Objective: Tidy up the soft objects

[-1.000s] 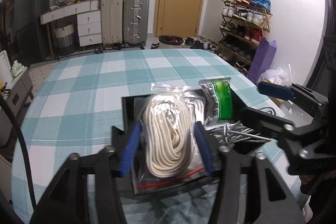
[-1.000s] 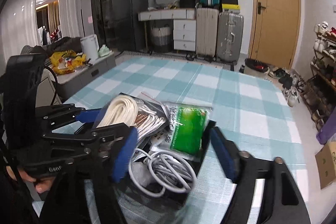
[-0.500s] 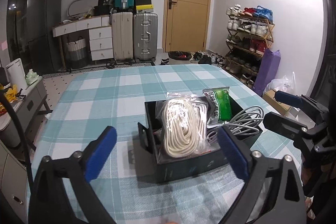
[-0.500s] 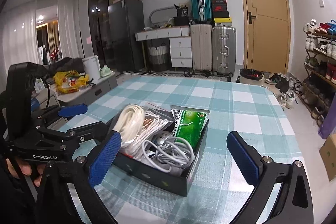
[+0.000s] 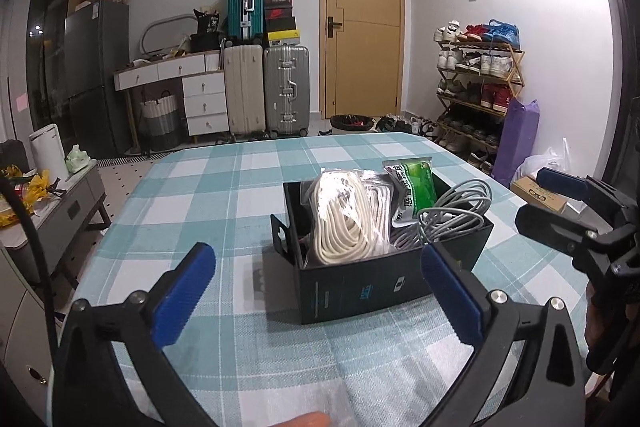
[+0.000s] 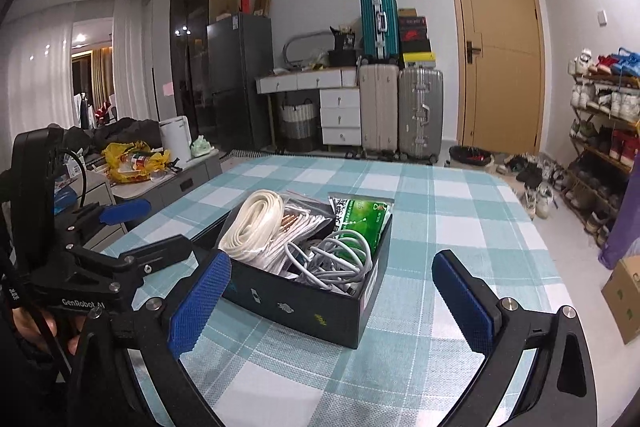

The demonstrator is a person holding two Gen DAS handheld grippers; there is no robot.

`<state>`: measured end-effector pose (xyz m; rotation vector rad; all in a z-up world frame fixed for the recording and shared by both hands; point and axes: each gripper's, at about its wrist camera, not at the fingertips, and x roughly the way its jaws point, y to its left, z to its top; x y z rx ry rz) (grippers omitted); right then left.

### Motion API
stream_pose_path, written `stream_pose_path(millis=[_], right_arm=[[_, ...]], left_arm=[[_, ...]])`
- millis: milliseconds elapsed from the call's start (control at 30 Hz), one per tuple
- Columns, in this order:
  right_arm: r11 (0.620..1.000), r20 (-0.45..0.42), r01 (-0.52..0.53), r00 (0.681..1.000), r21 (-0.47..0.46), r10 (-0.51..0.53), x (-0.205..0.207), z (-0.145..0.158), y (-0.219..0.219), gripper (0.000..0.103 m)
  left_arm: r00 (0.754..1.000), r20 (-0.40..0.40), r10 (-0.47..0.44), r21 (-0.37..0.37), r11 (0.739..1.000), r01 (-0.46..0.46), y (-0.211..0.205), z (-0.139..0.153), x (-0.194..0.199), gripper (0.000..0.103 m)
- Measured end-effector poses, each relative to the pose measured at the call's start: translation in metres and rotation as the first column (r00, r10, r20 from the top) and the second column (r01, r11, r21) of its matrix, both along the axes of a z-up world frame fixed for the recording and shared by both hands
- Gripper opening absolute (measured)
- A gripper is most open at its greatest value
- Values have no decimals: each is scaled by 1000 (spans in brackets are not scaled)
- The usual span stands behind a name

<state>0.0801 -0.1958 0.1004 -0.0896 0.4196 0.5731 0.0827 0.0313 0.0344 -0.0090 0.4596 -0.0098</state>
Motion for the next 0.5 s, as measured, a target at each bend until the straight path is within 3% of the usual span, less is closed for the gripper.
stream_pose_path(millis=[500], right_arm=[[1000,32,13,999,17,-13,-10,-12,-2,102]], left_arm=[[999,35,32,-2,999,-32,3,-10,0,103]])
